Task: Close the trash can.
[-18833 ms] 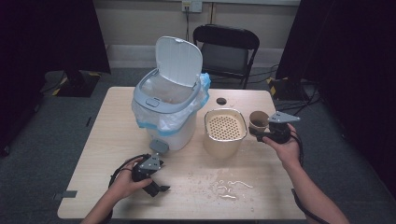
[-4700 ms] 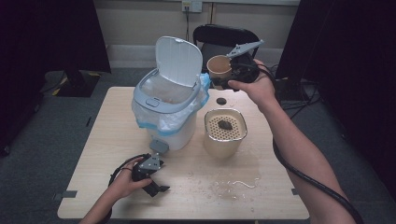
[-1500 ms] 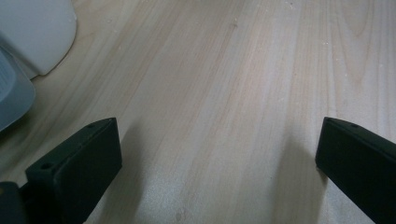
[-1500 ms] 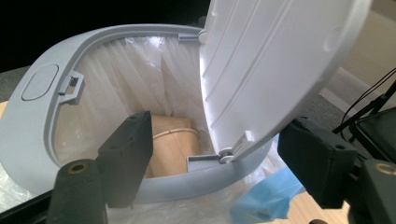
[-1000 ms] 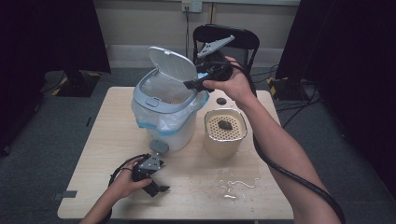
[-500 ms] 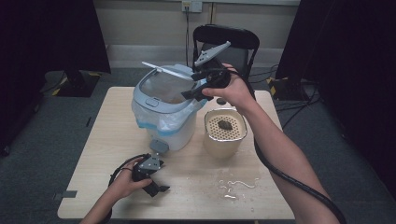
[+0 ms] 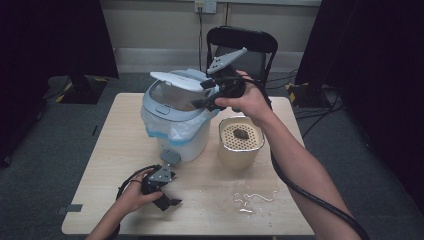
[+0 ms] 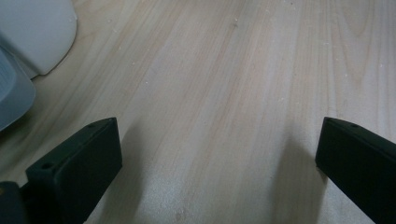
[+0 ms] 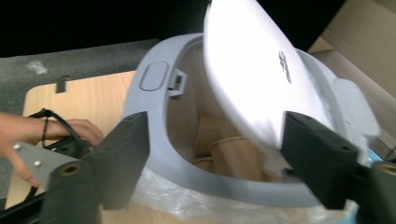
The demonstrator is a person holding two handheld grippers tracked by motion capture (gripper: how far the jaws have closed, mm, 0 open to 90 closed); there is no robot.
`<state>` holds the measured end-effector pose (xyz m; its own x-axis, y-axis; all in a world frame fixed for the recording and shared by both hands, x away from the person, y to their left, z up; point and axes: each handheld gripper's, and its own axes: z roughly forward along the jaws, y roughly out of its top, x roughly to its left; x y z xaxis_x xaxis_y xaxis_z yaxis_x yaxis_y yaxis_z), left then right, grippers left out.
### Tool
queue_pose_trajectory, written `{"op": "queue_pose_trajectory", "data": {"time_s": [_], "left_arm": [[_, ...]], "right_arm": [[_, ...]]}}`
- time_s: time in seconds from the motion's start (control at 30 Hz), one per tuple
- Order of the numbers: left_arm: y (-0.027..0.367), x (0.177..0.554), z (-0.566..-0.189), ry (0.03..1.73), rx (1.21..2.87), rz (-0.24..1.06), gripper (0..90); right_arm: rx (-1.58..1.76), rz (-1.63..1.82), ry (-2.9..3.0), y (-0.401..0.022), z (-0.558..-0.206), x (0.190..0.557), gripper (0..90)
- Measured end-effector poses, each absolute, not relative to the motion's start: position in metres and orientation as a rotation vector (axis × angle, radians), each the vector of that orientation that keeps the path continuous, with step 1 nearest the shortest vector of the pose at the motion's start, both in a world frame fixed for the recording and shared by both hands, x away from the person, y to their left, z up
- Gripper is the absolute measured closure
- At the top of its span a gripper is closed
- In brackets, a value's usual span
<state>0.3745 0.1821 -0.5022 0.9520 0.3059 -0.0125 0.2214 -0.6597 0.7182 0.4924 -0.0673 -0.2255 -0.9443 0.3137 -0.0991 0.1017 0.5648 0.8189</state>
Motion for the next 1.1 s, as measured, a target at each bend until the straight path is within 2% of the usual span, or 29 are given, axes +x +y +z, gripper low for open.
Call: {"op": "queue_pose_trajectory", "data": {"time_s": [0.1, 0.27, 0.33, 0.73, 1.1], "left_arm": [[0.182, 0.374, -0.502, 0.376, 2.314, 0.135, 0.0], [0.182, 0.374, -0.502, 0.375, 2.316, 0.137, 0.0], [0.182, 0.373, -0.502, 0.375, 2.317, 0.136, 0.0], [0.182, 0.373, -0.502, 0.369, 2.315, 0.139, 0.0], [0.182, 0.372, -0.502, 0.373, 2.321, 0.138, 0.0]], "right_arm": [[0.319, 1.298, 2.579, -0.061, -0.226, 0.489, 27.0], [0.31, 1.324, 2.624, -0.053, -0.23, 0.488, 37.4], [0.318, 1.339, 2.622, -0.053, -0.231, 0.488, 37.9], [0.447, 1.422, 2.66, -0.056, -0.248, 0.499, 71.1], [0.462, 1.299, 2.619, -0.043, -0.25, 0.506, 84.6]]}}
